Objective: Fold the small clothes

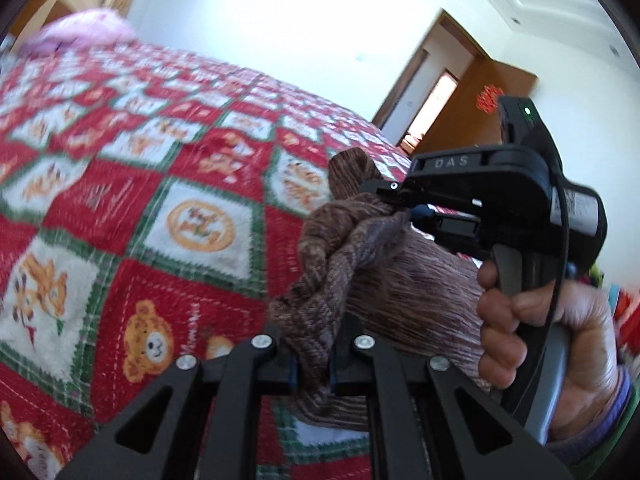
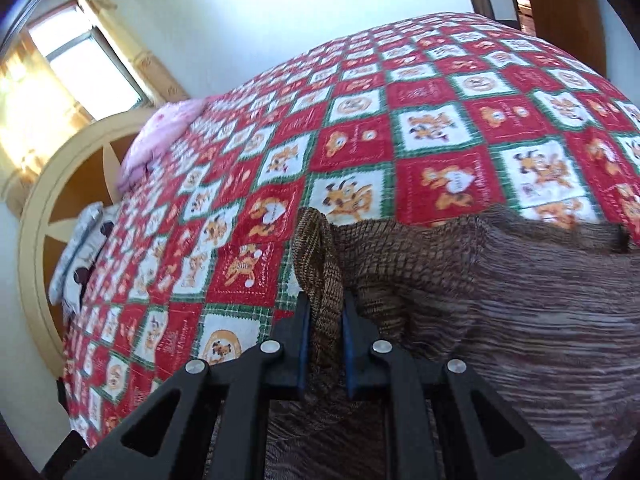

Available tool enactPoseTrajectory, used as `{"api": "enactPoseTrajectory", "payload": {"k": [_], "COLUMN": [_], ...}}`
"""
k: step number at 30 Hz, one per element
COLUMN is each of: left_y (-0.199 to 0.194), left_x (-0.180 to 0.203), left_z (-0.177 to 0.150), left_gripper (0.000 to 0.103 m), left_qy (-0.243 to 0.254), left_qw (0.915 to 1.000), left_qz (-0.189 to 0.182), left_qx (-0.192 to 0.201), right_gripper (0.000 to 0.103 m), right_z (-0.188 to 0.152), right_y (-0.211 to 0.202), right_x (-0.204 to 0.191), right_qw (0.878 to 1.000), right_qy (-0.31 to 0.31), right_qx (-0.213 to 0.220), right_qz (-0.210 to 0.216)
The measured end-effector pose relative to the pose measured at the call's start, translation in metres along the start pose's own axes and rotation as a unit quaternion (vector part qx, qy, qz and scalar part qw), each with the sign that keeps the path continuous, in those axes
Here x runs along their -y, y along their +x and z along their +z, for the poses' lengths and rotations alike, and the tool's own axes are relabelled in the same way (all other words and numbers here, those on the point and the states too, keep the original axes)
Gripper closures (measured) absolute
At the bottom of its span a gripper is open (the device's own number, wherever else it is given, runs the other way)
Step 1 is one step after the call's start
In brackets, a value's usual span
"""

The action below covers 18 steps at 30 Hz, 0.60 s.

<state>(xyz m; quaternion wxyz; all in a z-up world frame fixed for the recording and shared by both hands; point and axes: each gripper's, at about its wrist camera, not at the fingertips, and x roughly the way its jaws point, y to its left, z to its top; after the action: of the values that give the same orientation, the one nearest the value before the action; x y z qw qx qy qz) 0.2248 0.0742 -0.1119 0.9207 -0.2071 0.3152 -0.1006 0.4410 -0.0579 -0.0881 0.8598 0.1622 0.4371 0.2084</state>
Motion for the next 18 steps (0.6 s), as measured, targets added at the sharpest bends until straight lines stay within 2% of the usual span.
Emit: {"api": "enactPoseTrajectory", "payload": {"k": [7, 18], "left_y": [-0.011, -0.004], "left_x": [0.05, 0.1], "left_z": [-0.001, -0.013], "left_gripper": [0.092, 0.092], "left_qy": [0.086, 0.151], "left_qw": [0.996, 0.9873], "left_qz": [-0.013, -0.049], "left_qx": [0.02, 0.0], "right_gripper": [0.09, 0.09], "right_z": [0.01, 0.001], "right_y": [-0.045, -0.101], "right_x": [0.024, 0.09], "right_qw": [0.999, 0.995], "right_qy": [0.025, 0.066], "right_qx": [0.04, 0.072], "right_qz": [0.012, 0.011]}}
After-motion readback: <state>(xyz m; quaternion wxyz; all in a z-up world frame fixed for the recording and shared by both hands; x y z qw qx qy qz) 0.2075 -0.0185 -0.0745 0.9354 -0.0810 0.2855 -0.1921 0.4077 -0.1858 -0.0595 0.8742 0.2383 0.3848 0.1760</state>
